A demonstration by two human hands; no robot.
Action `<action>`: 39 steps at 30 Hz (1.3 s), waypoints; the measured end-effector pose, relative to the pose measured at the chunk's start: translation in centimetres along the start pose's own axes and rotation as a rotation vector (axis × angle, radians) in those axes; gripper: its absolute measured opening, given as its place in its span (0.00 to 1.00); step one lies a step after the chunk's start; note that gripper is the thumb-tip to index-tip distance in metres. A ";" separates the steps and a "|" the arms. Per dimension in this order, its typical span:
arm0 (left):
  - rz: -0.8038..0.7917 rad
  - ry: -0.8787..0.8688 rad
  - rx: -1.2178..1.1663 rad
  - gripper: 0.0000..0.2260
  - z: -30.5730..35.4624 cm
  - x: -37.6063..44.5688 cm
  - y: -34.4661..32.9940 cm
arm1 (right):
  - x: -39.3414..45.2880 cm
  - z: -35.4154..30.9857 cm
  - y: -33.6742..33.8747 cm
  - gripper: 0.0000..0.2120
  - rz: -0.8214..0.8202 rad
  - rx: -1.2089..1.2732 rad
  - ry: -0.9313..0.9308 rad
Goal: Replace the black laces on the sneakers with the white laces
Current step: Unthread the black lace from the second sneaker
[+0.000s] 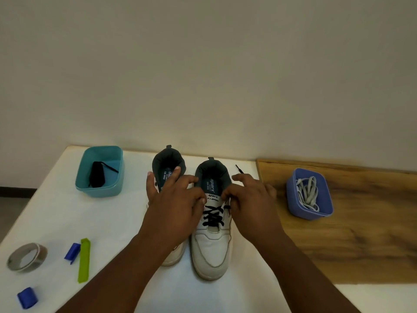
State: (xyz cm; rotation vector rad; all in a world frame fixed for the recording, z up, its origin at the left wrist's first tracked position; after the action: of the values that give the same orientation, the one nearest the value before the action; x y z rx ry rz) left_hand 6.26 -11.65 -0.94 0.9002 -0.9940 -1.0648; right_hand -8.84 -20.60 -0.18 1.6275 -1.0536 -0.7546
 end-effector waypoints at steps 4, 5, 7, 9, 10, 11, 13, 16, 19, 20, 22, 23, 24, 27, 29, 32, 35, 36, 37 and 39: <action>-0.017 0.034 0.028 0.13 0.1 -0.1 0.2 | 0.1 1.0 -0.1 0.12 -0.001 0.072 -0.076; -0.017 0.039 0.032 0.13 0.2 -0.2 0.2 | 0.0 0.9 -0.4 0.13 -0.013 0.121 -0.082; -0.011 0.019 0.026 0.14 0.7 -0.4 0.2 | -0.1 0.6 -0.8 0.14 -0.034 0.241 -0.075; -0.027 -0.045 0.037 0.16 1.5 -0.5 -0.2 | -0.1 0.1 -1.3 0.15 -0.040 0.302 -0.056; -0.042 -0.082 0.065 0.17 2.1 -0.6 -0.5 | -0.1 -0.1 -1.5 0.16 -0.044 0.304 -0.052; -0.059 -0.107 0.090 0.17 2.5 -0.6 -0.9 | -0.1 -0.2 -1.6 0.16 -0.050 0.305 -0.057; -0.079 -0.102 0.111 0.18 2.8 -0.3 -1.1 | 0.1 -0.1 -1.6 0.16 -0.044 0.330 -0.059; -0.048 -0.027 0.083 0.16 2.2 0.4 -1.1 | 0.1 0.9 -1.5 0.14 -0.032 0.347 -0.065; 0.051 0.042 0.028 0.13 0.8 0.3 0.2 | -0.2 0.5 -1.0 0.12 -0.028 0.280 -0.056; 0.083 0.069 0.002 0.13 0.2 0.2 0.6 | -0.2 0.0 -1.1 0.12 -0.049 0.240 -0.041; 0.094 0.111 -0.011 0.18 -0.8 0.0 0.7 | -0.4 -1.1 -1.5 0.13 -0.101 0.199 0.019; 0.077 0.113 -0.006 0.22 -0.9 -0.1 0.5 | -0.7 -1.8 -1.9 0.13 -0.118 0.175 0.062; 0.056 0.100 -0.003 0.25 -0.9 -0.1 0.2 | -0.9 -2.3 -2.3 0.11 -0.127 0.136 0.108; 0.019 0.037 0.008 0.23 -0.3 0.0 -0.4 | -1.2 -2.9 -3.3 0.10 -0.148 0.077 0.149; 0.019 0.045 -0.003 0.16 -0.5 0.2 -0.3 | -0.8 -2.3 -2.6 0.09 -0.121 0.106 0.096; 0.043 0.061 -0.066 0.10 -1.0 0.4 0.0 | -0.4 -1.5 -1.4 0.08 -0.058 0.133 0.080; 0.077 0.051 -0.119 0.09 -0.9 0.4 0.0 | -0.8 -2.2 -2.6 0.09 -0.158 0.100 0.114; 0.087 0.050 -0.132 0.09 -0.9 0.3 0.0 | -1.0 -2.7 -3.1 0.10 -0.183 0.089 0.140; 0.092 0.051 -0.138 0.09 -1.1 0.2 0.0 | -1.1 -3.0 -3.4 0.10 -0.189 0.090 0.162; 0.093 0.049 -0.129 0.09 -1.5 0.2 -0.1 | -0.9 -2.9 -3.0 0.12 -0.137 0.093 0.154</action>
State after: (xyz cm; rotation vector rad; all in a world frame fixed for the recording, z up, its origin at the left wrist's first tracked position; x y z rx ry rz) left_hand 7.64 -11.67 -1.42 0.7644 -0.9076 -1.0114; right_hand -5.86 -18.30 -2.21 1.8216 -0.8851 -0.6655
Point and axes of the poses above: each hand's wrist, its own x-axis towards the middle knuckle, its own y-axis out of the back of the hand, z = x × y, the point moved 9 cm from there along x, towards the middle knuckle, and after that the axes turned 10 degrees about -y, right-handed, at the moved point
